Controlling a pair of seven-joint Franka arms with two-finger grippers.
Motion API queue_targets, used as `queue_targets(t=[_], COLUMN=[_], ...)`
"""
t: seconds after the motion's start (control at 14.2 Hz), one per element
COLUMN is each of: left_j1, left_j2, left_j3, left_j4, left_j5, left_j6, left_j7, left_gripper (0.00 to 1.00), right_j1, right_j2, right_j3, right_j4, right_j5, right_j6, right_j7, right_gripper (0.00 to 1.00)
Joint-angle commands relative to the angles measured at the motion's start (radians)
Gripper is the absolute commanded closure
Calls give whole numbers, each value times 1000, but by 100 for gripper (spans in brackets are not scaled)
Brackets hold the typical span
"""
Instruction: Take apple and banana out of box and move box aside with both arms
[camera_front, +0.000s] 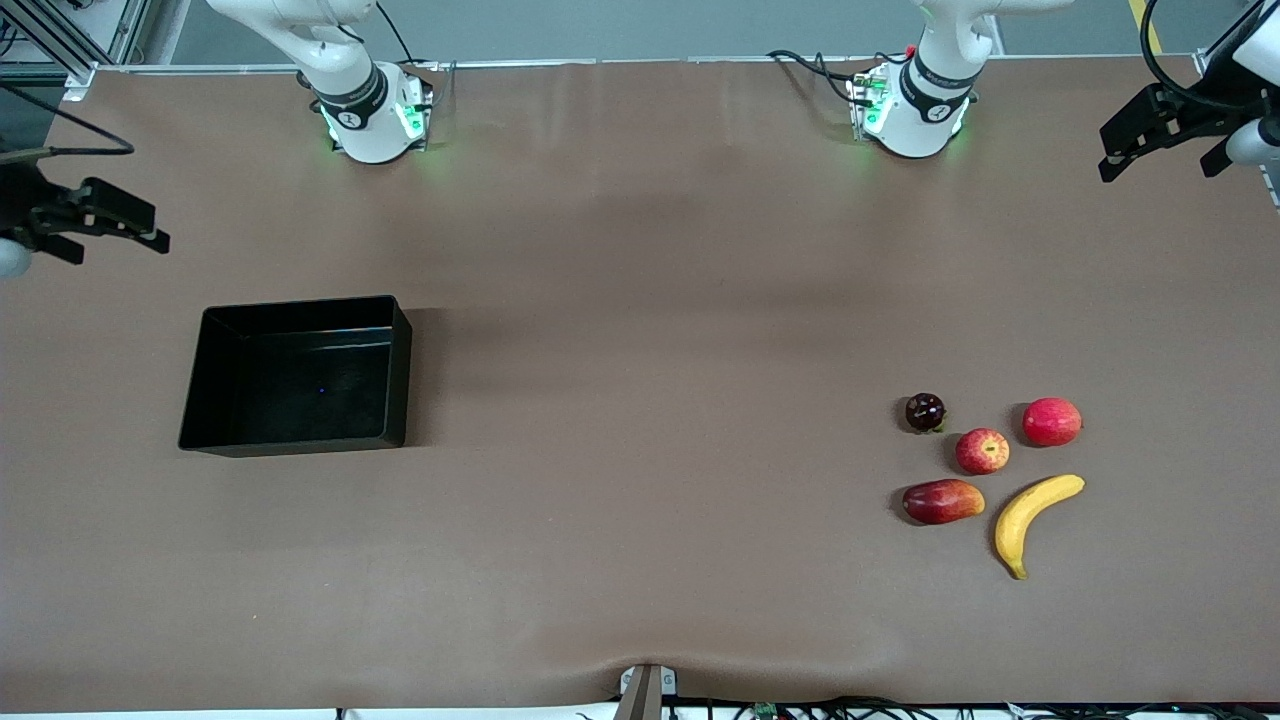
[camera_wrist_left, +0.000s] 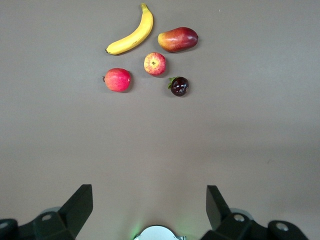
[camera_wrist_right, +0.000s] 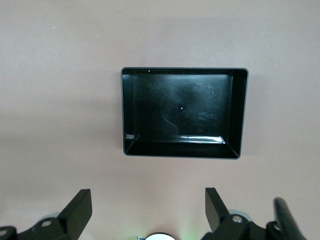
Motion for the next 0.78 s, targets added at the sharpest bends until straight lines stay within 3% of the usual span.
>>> queue_targets(t=[0.0, 0.21, 0.71], left_j1=[1, 3, 3], left_j2=[-14, -3, 25], left_j3=[0, 6, 9], left_j4=[3, 4, 40], left_j5=[-3, -2, 1], left_j6=[-18, -18, -18], left_j7=[11, 8, 2], left_gripper=[0, 0, 0], right_j1=[-24, -30, 13], right_j2=[-59, 1, -4], right_j3=[22, 11, -17], right_j4=[-76, 30, 36], right_j5=[11, 12, -26], right_j6=[39, 30, 30], right_j7=[13, -5, -1], right_gripper=[0, 0, 0])
